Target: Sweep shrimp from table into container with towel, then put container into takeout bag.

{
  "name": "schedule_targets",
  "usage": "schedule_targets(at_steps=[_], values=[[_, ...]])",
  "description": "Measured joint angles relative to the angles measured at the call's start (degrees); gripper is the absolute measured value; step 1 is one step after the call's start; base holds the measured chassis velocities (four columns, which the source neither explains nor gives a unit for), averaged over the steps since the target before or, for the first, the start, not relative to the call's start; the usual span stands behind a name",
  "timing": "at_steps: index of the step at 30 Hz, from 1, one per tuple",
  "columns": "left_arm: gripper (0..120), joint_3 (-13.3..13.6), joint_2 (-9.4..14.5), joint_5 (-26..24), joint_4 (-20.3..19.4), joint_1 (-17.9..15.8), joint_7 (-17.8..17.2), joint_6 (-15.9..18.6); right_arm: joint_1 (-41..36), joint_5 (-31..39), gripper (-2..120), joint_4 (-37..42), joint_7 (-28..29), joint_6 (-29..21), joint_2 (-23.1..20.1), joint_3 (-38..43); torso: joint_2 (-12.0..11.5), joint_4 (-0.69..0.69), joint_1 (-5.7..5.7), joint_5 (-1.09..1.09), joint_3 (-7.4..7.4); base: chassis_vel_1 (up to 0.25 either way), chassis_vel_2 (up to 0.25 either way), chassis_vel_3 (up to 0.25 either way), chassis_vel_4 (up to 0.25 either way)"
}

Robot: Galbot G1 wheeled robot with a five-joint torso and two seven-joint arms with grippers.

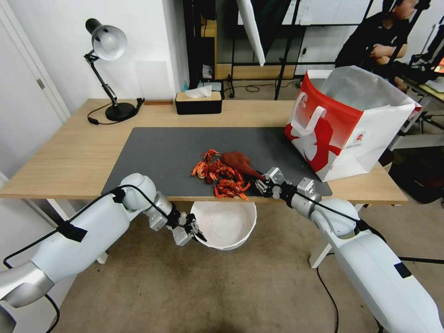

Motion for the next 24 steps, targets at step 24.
schedule_targets(at_steps=[24], values=[[0, 0.36, -0.4, -0.17, 1.31, -1.01, -0.08, 0.0, -7.29, -1.22, 6, 7.48, 3.21, -0.94, 2.05, 1.5, -0.01, 0.0, 0.0, 0.0, 0.0, 0.0, 0.0, 0.0, 0.0]])
